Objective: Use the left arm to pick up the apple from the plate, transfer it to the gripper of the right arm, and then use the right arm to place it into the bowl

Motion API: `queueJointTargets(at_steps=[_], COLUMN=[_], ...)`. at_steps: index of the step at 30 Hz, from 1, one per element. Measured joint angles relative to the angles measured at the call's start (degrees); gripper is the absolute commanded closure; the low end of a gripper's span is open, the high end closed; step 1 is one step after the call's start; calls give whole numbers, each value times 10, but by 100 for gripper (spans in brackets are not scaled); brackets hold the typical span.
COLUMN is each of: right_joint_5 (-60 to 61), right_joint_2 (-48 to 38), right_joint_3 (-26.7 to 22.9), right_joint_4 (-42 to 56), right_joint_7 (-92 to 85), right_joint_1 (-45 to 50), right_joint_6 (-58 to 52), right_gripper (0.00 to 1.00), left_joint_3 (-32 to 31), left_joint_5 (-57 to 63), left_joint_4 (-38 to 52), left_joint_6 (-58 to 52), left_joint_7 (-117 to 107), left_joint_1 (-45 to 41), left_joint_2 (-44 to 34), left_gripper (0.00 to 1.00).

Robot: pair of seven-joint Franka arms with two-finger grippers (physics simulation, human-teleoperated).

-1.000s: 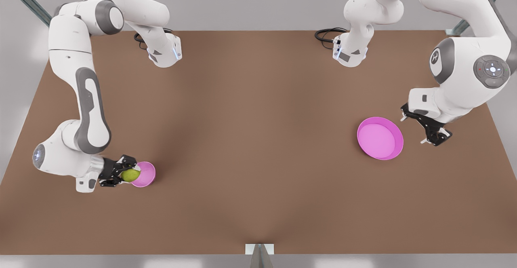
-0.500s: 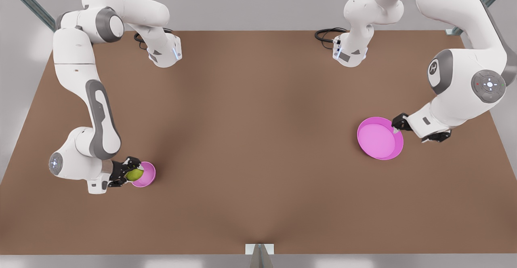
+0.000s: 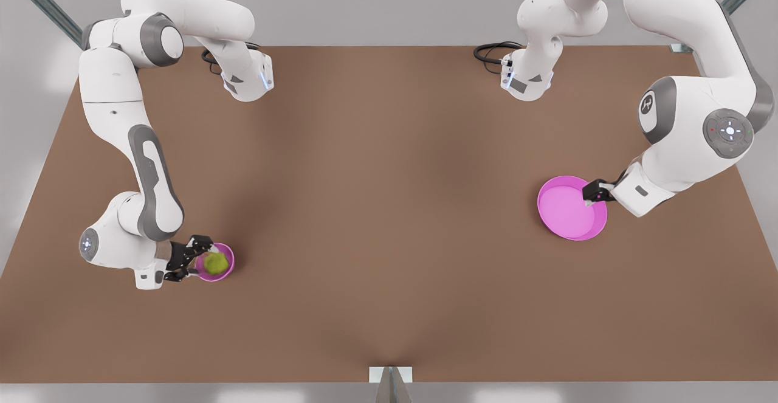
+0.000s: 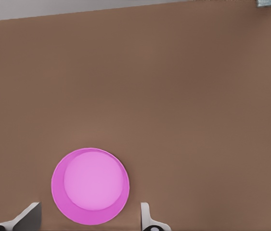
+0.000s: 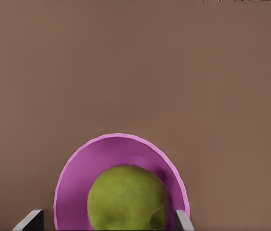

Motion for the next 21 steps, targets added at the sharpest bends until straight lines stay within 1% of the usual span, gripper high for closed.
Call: queueJointTargets(at_steps=[2,3,4,6,8,10,11,14,18,21], right_joint_5=[-27,-43,-65,-102,-149,-174,-174,-174,-166,-158], right_joint_2=[-8,-32,-67,-169,-251,-340,-366,-356,-345,-344], right_joint_3=[1,-2,-2,3,-4,-13,-30,-47,-50,-47], right_joint_4=[51,96,133,160,142,64,30,14,23,23], right_joint_7=[-3,-4,-5,0,32,85,112,188,271,320], right_joint_1=[2,4,4,9,67,104,118,109,68,63], right_joint_6=[-6,-27,-48,-85,-128,-175,-193,-231,-260,-273], right_gripper=[0,0,0,0,0,0,0,0,0,0], left_joint_3=[0,0,0,0,-1,-4,-5,-5,-5,-5], left_joint_5=[0,0,0,0,-1,1,1,2,3,4], left_joint_4=[0,0,0,1,1,2,2,3,4,4], left_joint_6=[0,0,0,0,1,0,0,0,0,0], left_joint_7=[-13,-19,-24,-34,-43,-51,-54,-62,-70,-75], left_joint_1=[0,1,1,0,0,-4,-6,-7,-7,-7], left_joint_2=[0,0,0,0,0,0,0,0,0,0], left_gripper=[0,0,0,0,0,0,0,0,0,0])
